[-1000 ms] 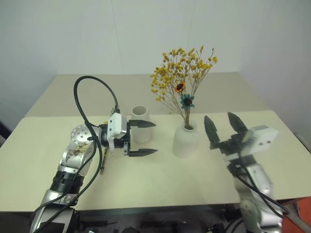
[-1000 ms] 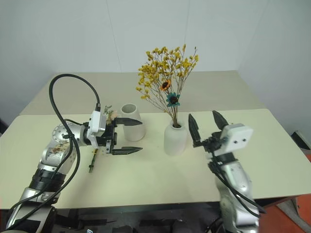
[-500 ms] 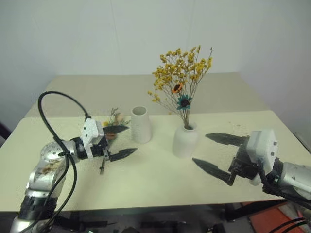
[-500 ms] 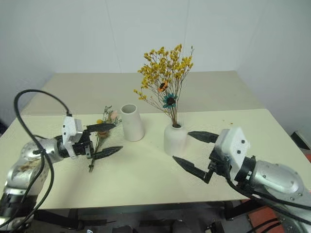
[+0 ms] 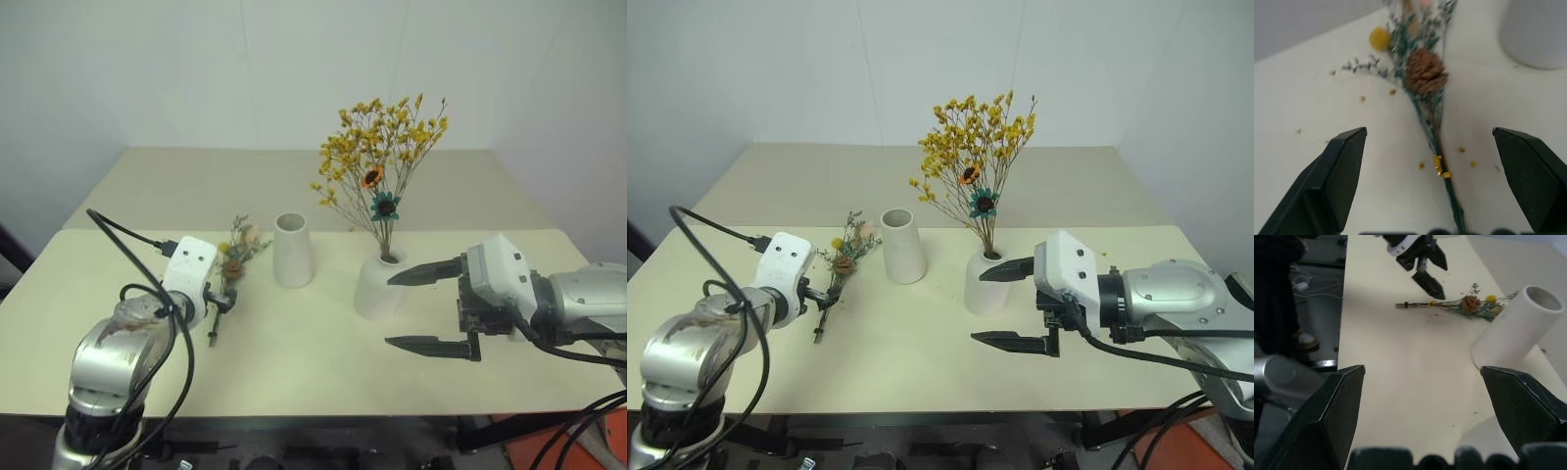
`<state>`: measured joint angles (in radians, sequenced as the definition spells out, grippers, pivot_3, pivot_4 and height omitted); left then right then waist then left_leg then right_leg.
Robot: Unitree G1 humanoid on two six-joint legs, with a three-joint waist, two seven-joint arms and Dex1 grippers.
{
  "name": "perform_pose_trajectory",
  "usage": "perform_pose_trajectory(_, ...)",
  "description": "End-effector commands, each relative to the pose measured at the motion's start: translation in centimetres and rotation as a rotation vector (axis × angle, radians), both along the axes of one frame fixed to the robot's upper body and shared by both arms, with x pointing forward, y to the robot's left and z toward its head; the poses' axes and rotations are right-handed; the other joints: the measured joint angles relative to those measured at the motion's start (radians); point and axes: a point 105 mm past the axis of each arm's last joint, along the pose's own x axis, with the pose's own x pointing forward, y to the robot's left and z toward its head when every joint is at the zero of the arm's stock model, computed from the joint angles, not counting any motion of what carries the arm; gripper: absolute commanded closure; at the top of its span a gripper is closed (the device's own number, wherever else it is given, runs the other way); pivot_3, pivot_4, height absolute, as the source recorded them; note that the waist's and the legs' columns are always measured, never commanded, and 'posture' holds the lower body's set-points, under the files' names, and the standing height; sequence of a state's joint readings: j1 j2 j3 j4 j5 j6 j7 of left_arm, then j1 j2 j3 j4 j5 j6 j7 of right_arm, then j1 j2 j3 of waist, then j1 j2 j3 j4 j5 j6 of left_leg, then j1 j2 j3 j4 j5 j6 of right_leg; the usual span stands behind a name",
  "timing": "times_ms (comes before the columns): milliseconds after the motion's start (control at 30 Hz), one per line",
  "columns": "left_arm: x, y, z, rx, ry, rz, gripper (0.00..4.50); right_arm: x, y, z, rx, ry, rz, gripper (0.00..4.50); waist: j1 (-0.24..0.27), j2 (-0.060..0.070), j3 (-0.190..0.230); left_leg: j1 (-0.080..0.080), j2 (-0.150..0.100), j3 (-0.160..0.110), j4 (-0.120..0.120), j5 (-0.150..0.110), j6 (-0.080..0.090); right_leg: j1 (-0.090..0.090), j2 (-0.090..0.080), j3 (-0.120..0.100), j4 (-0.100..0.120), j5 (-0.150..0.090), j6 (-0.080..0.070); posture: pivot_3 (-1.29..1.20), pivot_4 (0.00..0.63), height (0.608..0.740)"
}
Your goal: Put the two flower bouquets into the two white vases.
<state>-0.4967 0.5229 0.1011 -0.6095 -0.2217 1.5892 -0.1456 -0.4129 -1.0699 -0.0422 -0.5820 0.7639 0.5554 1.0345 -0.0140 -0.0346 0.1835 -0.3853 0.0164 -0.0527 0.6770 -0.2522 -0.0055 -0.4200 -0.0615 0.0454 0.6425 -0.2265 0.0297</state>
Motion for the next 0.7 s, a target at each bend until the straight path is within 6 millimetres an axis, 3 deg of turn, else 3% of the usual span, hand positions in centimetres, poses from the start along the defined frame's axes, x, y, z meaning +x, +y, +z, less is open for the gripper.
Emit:
perform_pose_trajectory(33, 0.6, 0.7, -0.6, -0.009, 0.027, 0.084, 0.0, 0.0, 0.3, 0.5, -0.036, -0.025, 0.045, 0.03, -0.001, 0.0, 0.0, 0.0, 0.0, 0.0, 0.0, 0.0, 0.0, -0.001, 0.0, 0.0, 0.0, 0.002, -0.004, 0.0, 0.15, 0.74)
perform_pose_trajectory(167, 1.4, 0.7, -1.8, 0.003, 0.088, 0.119, 0.0, -0.1, 0.5, 0.6, -0.05, -0.015, 0.076, 0.03, 0.0, 0.0, 0.0, -0.001, 0.0, 0.0, 0.0, 0.0, 0.0, -0.001, 0.0, 0.0, 0.0, 0.003, -0.005, 0.0, 0.15, 0.74)
perform_pose_trajectory(567, 4.2, -0.8, -2.7, -0.043, 0.158, 0.054, 0.0, -0.8, 0.2, 0.2, -0.06, -0.007, 0.029, 0.03, 0.001, 0.0, 0.0, -0.002, -0.001, 0.0, 0.0, 0.0, 0.0, -0.002, -0.001, 0.0, 0.0, 0.003, -0.005, 0.0, 0.15, 0.74)
perform_pose_trajectory(700, 4.3, -0.8, -4.1, -0.029, 0.212, 0.056, 0.91, -1.1, 0.0, -0.1, -0.047, 0.0, 0.002, 0.0, 0.001, 0.0, 0.0, -0.001, -0.001, 0.0, 0.0, 0.0, 0.0, -0.001, -0.001, 0.0, 0.001, 0.003, -0.005, 0.0, 0.15, 0.74)
